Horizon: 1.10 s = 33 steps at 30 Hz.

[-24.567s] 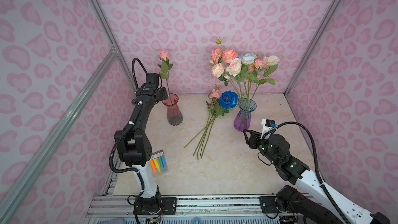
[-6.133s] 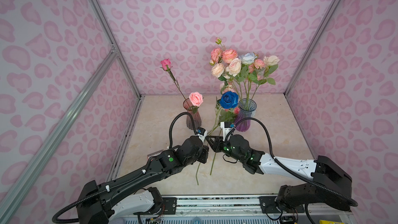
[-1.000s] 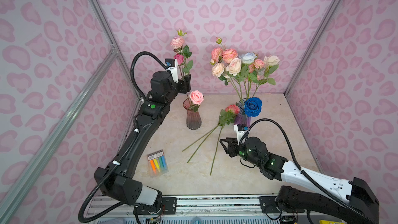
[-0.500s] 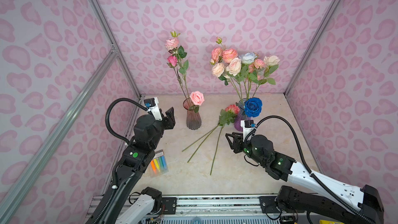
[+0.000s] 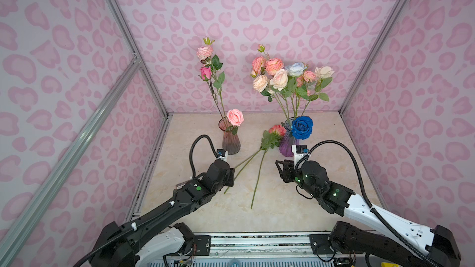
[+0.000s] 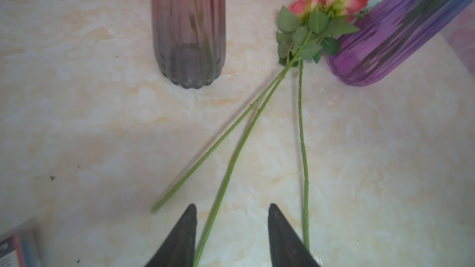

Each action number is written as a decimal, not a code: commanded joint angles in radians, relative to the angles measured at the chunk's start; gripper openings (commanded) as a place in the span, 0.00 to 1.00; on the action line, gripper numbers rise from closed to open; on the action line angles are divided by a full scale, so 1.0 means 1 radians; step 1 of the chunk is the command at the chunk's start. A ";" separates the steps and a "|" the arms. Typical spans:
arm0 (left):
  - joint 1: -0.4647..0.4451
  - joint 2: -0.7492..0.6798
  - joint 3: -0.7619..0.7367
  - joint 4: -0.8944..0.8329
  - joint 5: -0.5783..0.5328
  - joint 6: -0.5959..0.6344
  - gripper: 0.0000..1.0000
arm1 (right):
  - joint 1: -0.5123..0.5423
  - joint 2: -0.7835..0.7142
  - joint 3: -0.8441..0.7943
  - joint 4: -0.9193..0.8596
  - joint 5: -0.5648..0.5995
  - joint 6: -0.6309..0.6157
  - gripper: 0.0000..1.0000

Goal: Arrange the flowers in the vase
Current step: 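Open the left gripper and lower it onto the loose stems near the vases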

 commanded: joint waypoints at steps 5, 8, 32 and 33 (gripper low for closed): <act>-0.015 0.385 0.157 0.166 -0.048 0.148 0.58 | -0.032 -0.038 -0.048 0.017 -0.050 0.032 0.50; -0.015 0.510 0.236 0.160 -0.072 0.206 0.59 | -0.039 -0.055 -0.058 0.008 -0.057 0.032 0.51; -0.122 0.681 0.317 0.181 0.194 0.078 0.39 | -0.076 -0.086 -0.075 0.017 -0.087 0.037 0.53; -0.142 0.674 0.321 0.175 0.193 0.063 0.38 | -0.075 -0.086 -0.075 0.015 -0.088 0.037 0.53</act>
